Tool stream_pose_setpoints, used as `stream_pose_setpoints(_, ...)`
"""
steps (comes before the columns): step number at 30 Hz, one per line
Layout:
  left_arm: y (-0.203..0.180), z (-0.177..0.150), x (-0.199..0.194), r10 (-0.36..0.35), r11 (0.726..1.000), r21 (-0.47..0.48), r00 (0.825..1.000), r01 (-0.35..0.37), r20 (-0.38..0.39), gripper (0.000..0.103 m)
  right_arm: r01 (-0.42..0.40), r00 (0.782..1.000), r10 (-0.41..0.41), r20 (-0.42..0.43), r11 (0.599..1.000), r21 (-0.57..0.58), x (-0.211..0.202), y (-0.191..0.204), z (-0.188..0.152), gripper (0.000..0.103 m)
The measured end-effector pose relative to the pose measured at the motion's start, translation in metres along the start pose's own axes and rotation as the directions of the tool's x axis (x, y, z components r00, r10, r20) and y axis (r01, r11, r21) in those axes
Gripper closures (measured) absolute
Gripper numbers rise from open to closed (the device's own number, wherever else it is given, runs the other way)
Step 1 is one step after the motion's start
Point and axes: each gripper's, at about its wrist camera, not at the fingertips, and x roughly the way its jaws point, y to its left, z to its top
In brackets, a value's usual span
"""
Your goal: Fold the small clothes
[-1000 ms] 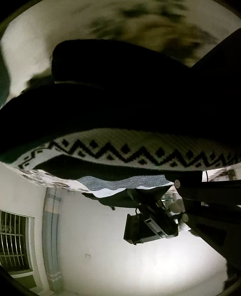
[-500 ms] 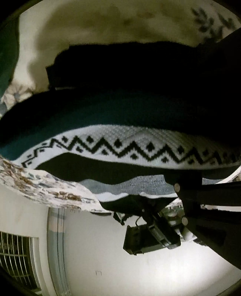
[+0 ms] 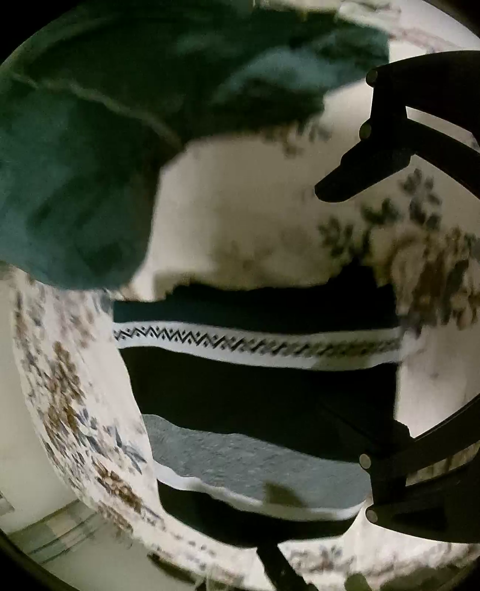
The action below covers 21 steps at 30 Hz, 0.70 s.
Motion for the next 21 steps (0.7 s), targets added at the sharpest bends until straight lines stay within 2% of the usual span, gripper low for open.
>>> stream_pose_setpoints(3, -0.013, -0.012, -0.019, 0.040, 0.999, 0.012, 0.999, -0.040, 0.002, 0.001, 0.065, 0.997, -0.065, 0.040, 0.998, 0.004, -0.033, 0.004, -0.009, 0.000)
stream_pose_setpoints(10, -0.027, -0.039, -0.104, 0.083, 0.996, 0.005, 0.995, -0.084, 0.062, 0.001, 0.076, 0.992, -0.082, 0.098, 0.995, 0.061, -0.118, 0.001, -0.034, 0.000)
stream_pose_setpoints(15, -0.043, -0.064, -0.199, 0.084, 0.996, 0.026, 0.986, -0.088, 0.141, 0.001, 0.089, 0.980, -0.098, 0.175, 0.994, 0.056, -0.220, -0.006, -0.067, 0.000)
stream_pose_setpoints(21, -0.060, -0.099, -0.314, 0.072, 0.995, 0.046, 0.972, -0.085, 0.226, 0.001, 0.092, 0.947, -0.115, 0.300, 0.992, 0.088, -0.362, -0.027, -0.116, 0.000)
